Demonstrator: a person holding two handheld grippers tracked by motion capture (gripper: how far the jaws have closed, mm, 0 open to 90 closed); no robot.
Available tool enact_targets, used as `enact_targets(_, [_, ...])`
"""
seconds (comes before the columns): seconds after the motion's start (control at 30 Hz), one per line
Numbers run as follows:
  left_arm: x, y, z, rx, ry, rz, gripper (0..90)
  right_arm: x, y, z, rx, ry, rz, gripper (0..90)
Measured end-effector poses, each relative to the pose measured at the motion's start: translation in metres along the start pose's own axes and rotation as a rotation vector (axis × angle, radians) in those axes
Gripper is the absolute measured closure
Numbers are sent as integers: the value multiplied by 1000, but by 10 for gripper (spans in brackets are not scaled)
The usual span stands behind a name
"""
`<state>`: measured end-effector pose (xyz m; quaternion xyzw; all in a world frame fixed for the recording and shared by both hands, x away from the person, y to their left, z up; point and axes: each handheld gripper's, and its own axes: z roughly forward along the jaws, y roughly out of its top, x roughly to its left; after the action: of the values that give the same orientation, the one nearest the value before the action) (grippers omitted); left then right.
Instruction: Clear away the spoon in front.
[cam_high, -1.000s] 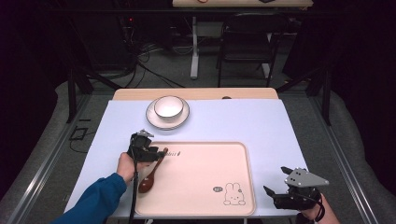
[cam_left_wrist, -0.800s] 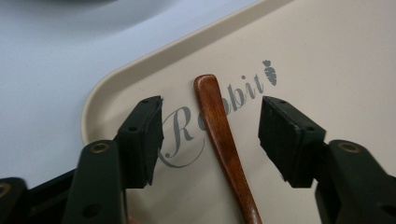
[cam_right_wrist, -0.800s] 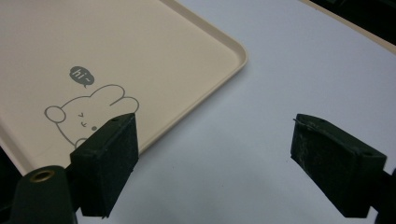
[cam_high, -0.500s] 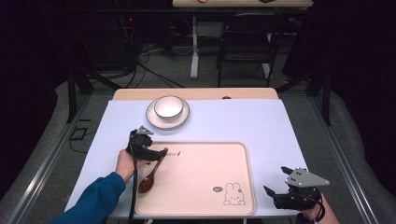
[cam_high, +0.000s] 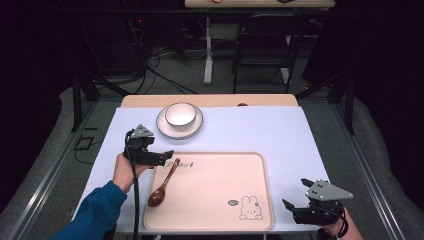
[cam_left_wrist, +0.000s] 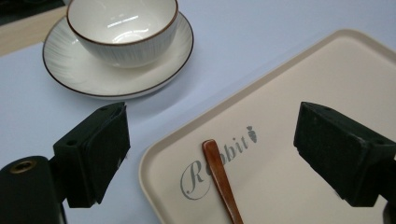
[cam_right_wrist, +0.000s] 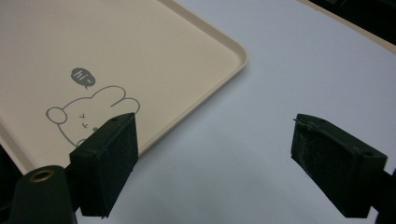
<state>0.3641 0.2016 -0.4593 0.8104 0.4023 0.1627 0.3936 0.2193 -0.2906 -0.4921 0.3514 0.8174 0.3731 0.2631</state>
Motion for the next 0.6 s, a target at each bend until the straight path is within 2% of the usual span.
enact_targets(0.13, [-5,-2,-20,-56,10,9,96,0,0,0,1,0,-1,141])
enact_targets(0.27, [-9,-12,-41,-103,32,7,88,0,0,0,0,-2,-2,142])
enact_targets(0.47, [-12,-33,-61,-130,55,-7,78,0,0,0,1,-3,-1,142])
enact_targets(0.6, [-12,-44,-69,-143,80,-26,78,1,0,0,1,-5,-2,142])
